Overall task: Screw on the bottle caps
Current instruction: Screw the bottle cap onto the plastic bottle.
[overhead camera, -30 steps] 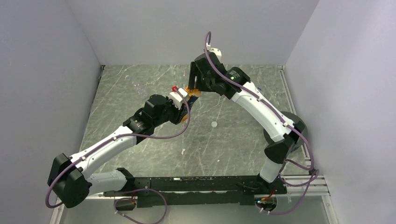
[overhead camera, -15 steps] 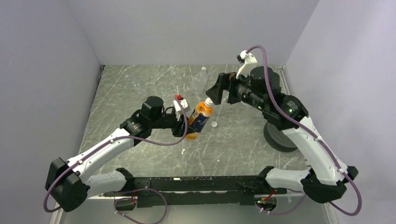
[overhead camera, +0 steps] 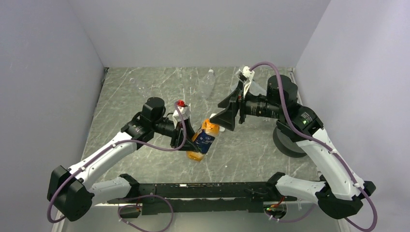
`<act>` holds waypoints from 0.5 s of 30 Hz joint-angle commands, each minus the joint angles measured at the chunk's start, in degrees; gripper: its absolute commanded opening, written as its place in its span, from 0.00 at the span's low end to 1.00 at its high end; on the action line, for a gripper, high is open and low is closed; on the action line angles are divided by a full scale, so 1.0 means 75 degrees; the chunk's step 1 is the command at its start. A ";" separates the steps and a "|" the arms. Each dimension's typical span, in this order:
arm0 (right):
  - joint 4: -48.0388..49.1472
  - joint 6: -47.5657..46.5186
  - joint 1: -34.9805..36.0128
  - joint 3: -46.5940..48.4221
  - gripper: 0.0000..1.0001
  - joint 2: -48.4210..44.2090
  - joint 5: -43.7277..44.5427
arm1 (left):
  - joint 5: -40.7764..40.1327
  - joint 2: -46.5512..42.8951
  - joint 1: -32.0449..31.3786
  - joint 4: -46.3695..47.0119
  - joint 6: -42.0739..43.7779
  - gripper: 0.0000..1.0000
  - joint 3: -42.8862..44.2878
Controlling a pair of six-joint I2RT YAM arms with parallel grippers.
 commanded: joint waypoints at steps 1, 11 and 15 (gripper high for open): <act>0.0547 -0.0221 -0.0050 -0.0002 0.82 0.0017 -0.1469 | 0.0836 -0.0278 0.0026 0.0219 -0.0058 0.00 0.0097; 0.0638 -0.0178 -0.0109 0.0028 0.64 0.0257 -0.2042 | 0.0840 -0.0378 0.0026 0.0260 -0.0050 0.00 0.0062; 0.0697 -0.0149 -0.0126 -0.0001 0.56 0.0308 -0.2188 | 0.0818 -0.0428 0.0027 0.0304 -0.0082 0.00 0.0050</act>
